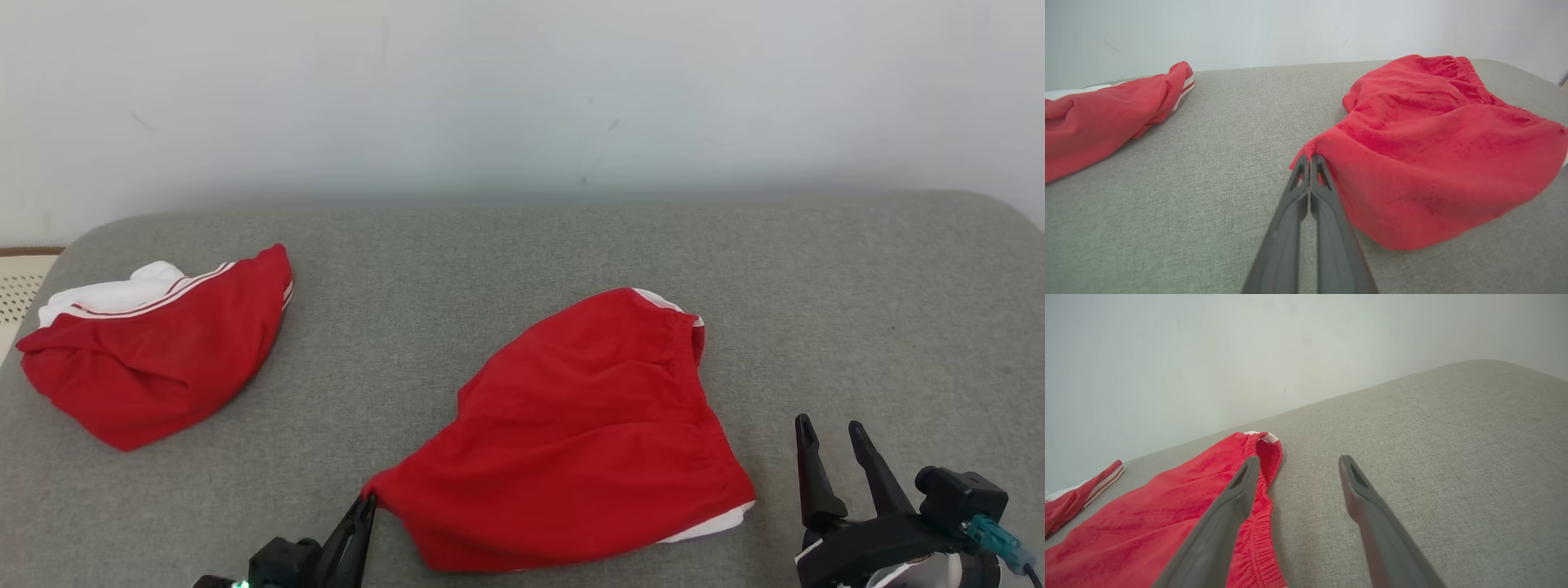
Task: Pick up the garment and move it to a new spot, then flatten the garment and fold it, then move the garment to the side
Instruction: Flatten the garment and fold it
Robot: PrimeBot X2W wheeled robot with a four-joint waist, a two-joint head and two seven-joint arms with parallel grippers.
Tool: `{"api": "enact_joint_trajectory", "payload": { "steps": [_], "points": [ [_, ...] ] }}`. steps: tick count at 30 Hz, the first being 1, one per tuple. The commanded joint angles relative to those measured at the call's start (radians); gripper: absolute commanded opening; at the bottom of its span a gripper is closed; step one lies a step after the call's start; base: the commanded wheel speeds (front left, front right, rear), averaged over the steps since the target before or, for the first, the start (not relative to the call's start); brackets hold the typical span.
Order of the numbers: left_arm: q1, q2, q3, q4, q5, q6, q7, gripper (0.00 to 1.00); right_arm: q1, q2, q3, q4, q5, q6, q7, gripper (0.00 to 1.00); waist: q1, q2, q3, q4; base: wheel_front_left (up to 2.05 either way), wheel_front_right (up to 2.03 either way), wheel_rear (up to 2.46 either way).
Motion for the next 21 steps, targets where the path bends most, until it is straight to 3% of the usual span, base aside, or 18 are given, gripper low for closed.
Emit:
{"api": "enact_joint_trajectory", "payload": {
  "steps": [1, 8, 21],
  "points": [
    [-0.008, 0.002, -0.001, 0.004, -0.006, -0.002, -0.005, 0.0, -0.001, -0.004, 0.001, 0.001, 0.005, 0.0, -0.001, 1.0, 0.0, 0.0, 0.004, -0.007, 0.0, 0.0, 0.0],
    [-0.055, 0.027, 0.014, 0.064, 0.003, 0.004, -0.012, 0.0, -0.013, -0.008, 0.004, 0.011, 0.008, 0.0, -0.006, 1.0, 0.0, 0.0, 0.011, -0.031, 0.0, 0.0, 0.0],
    [-0.227, 0.054, -0.045, 0.144, 0.054, -0.058, -0.016, 0.0, -0.03, -0.012, 0.014, 0.026, 0.009, 0.0, -0.009, 1.0, 0.0, 0.0, 0.016, -0.071, 0.0, 0.0, 0.0]
  ]
}}
